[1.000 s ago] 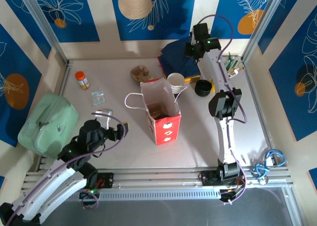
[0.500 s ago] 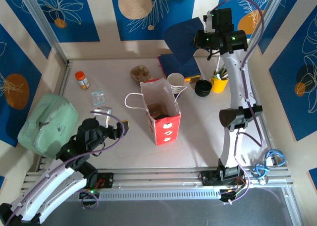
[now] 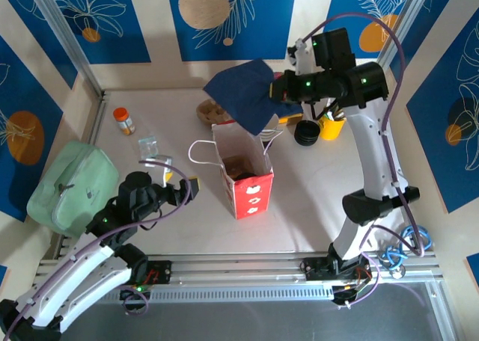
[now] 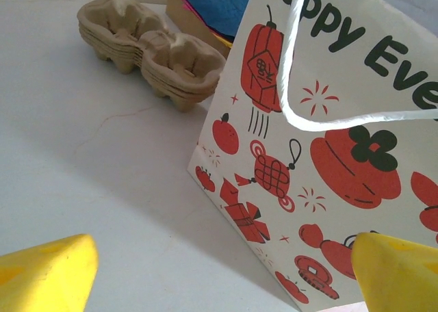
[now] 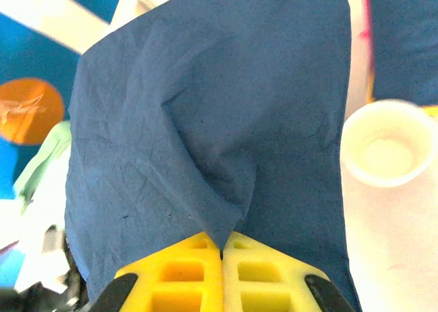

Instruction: Pack the takeout coffee

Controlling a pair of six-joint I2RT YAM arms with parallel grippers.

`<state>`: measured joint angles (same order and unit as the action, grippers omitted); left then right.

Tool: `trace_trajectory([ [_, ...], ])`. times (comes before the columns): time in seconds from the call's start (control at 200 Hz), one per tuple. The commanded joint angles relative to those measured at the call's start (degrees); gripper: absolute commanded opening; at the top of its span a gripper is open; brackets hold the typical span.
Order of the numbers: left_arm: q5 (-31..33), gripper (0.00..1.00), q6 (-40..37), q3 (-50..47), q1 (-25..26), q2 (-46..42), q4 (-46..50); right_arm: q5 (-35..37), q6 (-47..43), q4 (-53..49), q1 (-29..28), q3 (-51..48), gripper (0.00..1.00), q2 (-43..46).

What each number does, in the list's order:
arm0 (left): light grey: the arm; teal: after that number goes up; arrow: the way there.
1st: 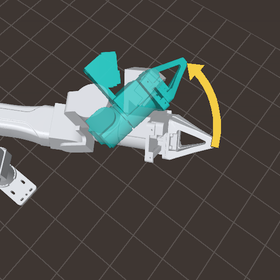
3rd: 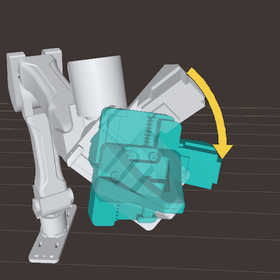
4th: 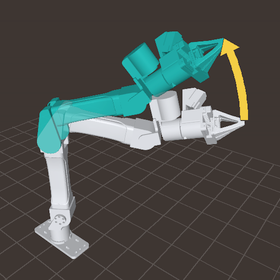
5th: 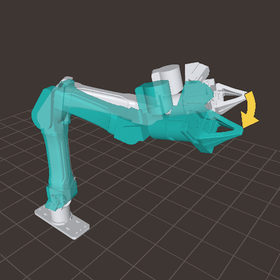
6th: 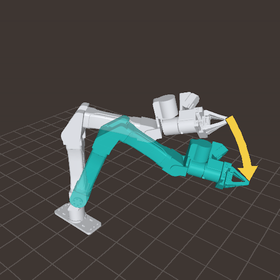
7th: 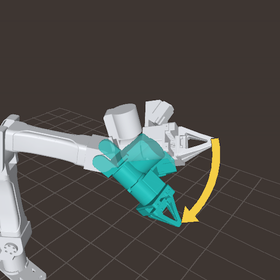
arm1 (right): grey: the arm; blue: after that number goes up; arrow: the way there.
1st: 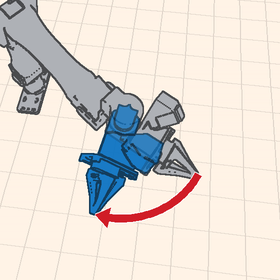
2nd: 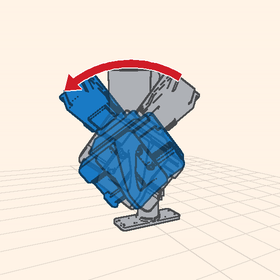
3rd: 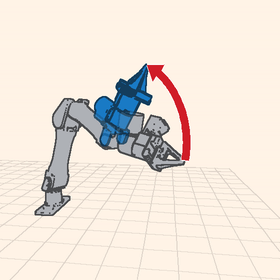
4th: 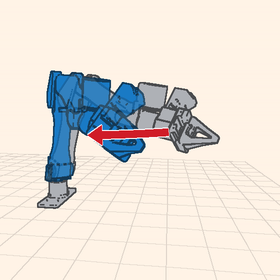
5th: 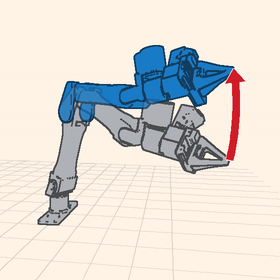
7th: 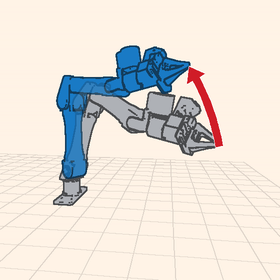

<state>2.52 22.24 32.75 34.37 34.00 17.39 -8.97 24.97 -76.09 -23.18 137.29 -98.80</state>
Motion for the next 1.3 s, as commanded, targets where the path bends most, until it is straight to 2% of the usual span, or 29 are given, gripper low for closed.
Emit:
trace_trajectory([
  [0.0, -1.12, 0.95, 0.3, 1.8, -0.64, 0.1, -1.93, -0.59, 4.88, -2.4, -3.88, -3.44, 0.05, 3.79],
  [0.2, -1.33, 0.95, 0.44, 1.3, -0.71, 1.11, -3.79, 2.83, 9.37, 1.81, -11.3, -11.67, 0.0, 8.21],
  [0.47, -1.91, 0.95, 0.71, 1.52, -0.62, 2.67, -5.16, 11.84, 11.97, 5.96, -19.23, -16.63, 0.0, 10.4],
  [0.63, -1.91, 0.94, 0.87, 1.13, -0.62, 2.56, -5.35, 19.88, 12.22, 6.1, -23.74, -17.85, 0.0, 9.86],
  [0.93, -1.94, 0.94, 1.58, -0.02, -0.63, 1.44, -5.12, 28.44, 12.29, 4.65, -25.9, -19.84, 0.0, 6.69],
  [1.296, -1.54, 0.94, 1.4, -0.25, -0.62, 0.98, -4.36, 30.84, 11.42, 2.7, -26.31, -20.24, 0.0, 1.45],
])
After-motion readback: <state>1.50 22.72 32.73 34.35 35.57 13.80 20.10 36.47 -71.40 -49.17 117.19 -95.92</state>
